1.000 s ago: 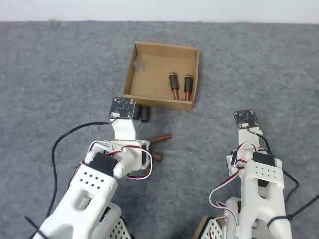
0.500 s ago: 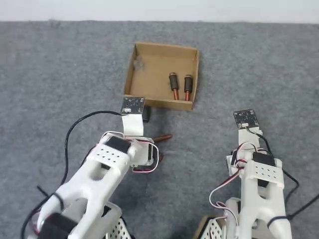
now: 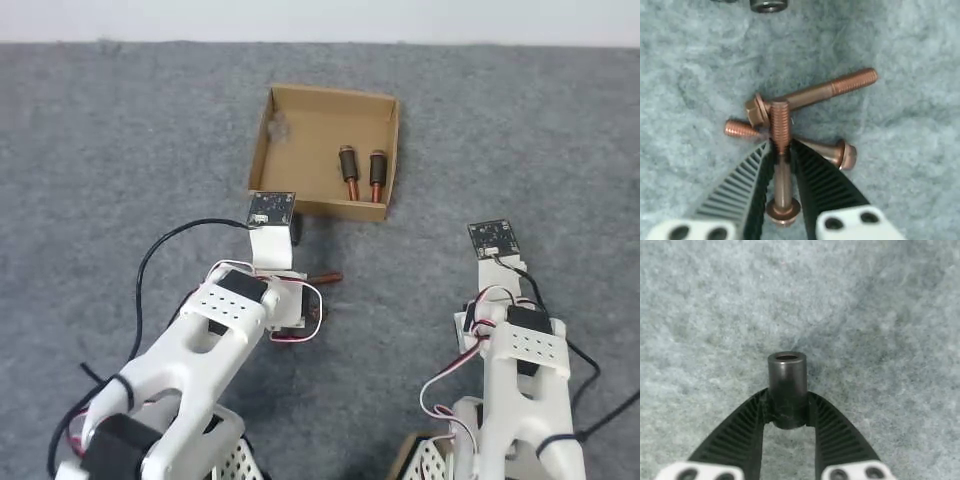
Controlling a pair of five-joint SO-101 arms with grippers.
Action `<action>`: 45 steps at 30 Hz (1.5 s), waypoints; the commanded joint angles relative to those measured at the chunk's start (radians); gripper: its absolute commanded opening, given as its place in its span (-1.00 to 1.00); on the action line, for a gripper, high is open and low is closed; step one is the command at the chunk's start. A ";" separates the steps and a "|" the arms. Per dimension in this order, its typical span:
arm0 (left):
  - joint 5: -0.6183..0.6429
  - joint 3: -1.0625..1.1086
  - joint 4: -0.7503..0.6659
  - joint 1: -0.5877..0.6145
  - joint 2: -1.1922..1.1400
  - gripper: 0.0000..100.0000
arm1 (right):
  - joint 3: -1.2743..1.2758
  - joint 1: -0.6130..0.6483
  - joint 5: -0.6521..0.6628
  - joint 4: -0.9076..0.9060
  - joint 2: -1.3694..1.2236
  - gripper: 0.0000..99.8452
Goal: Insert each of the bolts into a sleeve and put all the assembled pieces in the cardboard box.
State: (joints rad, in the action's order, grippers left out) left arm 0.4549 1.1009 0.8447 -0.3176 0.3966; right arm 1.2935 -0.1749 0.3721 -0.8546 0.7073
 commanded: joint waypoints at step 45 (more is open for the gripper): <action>0.218 0.292 -0.440 0.658 0.408 -0.97 | -0.006 -0.010 0.043 0.008 0.035 -0.99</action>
State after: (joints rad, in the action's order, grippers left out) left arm 0.6912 1.3986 0.4273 0.3023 0.7649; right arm 1.2935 -0.1749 0.3920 -0.8546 0.7073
